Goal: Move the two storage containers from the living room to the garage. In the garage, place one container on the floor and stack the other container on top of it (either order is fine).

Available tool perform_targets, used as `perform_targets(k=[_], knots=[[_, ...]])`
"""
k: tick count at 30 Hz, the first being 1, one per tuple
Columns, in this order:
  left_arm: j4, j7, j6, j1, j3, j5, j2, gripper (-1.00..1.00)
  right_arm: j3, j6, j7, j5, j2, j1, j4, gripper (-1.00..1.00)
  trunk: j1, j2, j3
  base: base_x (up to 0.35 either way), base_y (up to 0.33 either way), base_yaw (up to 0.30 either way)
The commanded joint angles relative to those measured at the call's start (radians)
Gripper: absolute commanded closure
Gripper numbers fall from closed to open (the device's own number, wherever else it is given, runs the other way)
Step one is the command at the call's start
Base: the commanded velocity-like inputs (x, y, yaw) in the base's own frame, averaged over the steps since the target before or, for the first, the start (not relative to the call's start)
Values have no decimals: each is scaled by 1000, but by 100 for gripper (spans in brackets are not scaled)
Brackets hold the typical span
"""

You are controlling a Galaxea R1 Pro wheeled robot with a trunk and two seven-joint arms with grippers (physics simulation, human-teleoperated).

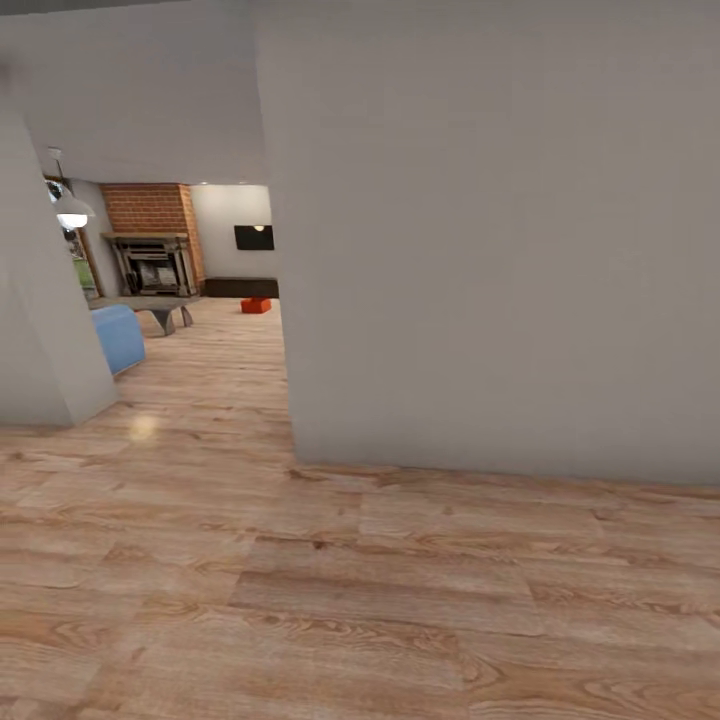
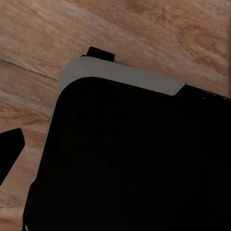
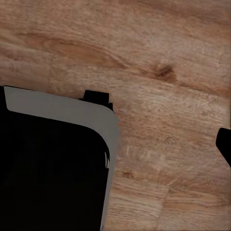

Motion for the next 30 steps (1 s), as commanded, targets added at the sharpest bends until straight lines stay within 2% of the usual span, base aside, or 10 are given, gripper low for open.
perform_targets(k=[1, 30], knots=[[-2, 0, 5, 0, 0, 6, 0, -100, 8, -6, 4, -10, 0, -1, 3, -100, 1, 0, -1, 322, 0, 262], [-2, 0, 5, 0, 0, 5, 0, -100, 10, -7, 4, -10, -1, -1, 3, -100, 1, 0, -1, 322, 0, 272]])
